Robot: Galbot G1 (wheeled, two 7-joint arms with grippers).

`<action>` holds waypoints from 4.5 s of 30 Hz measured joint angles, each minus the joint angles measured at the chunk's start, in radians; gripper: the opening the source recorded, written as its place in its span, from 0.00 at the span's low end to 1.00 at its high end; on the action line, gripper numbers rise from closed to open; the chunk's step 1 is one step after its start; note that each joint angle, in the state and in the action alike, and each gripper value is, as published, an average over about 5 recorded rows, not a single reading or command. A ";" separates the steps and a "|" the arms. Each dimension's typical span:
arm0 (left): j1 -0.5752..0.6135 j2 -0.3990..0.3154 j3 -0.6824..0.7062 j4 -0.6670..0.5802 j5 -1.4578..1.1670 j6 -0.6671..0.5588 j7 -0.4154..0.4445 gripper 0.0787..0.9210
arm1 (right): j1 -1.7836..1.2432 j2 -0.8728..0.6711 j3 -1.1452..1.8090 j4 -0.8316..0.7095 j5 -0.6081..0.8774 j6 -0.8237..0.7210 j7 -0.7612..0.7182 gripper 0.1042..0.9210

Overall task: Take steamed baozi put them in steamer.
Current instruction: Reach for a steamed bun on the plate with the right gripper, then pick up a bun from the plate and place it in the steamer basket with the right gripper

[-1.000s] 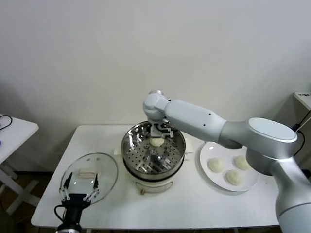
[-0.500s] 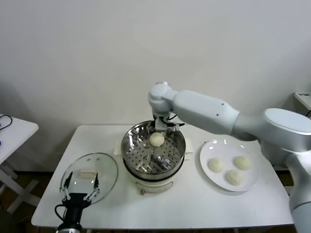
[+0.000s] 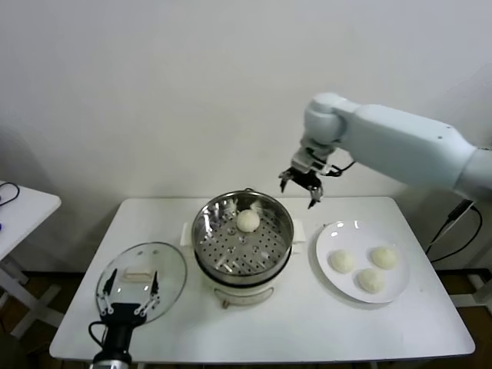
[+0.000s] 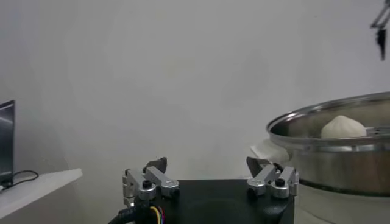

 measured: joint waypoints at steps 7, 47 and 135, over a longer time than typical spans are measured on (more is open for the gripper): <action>0.012 0.003 0.001 -0.010 0.006 0.001 -0.001 0.88 | -0.101 -0.108 0.065 -0.039 -0.010 -0.057 0.005 0.88; 0.008 0.002 -0.013 0.010 0.011 0.011 0.000 0.88 | -0.569 -0.032 0.349 -0.322 -0.202 -0.085 0.076 0.88; -0.019 0.004 0.022 0.016 0.024 0.014 0.003 0.88 | 0.000 0.394 -0.158 -0.256 0.681 -0.317 0.190 0.78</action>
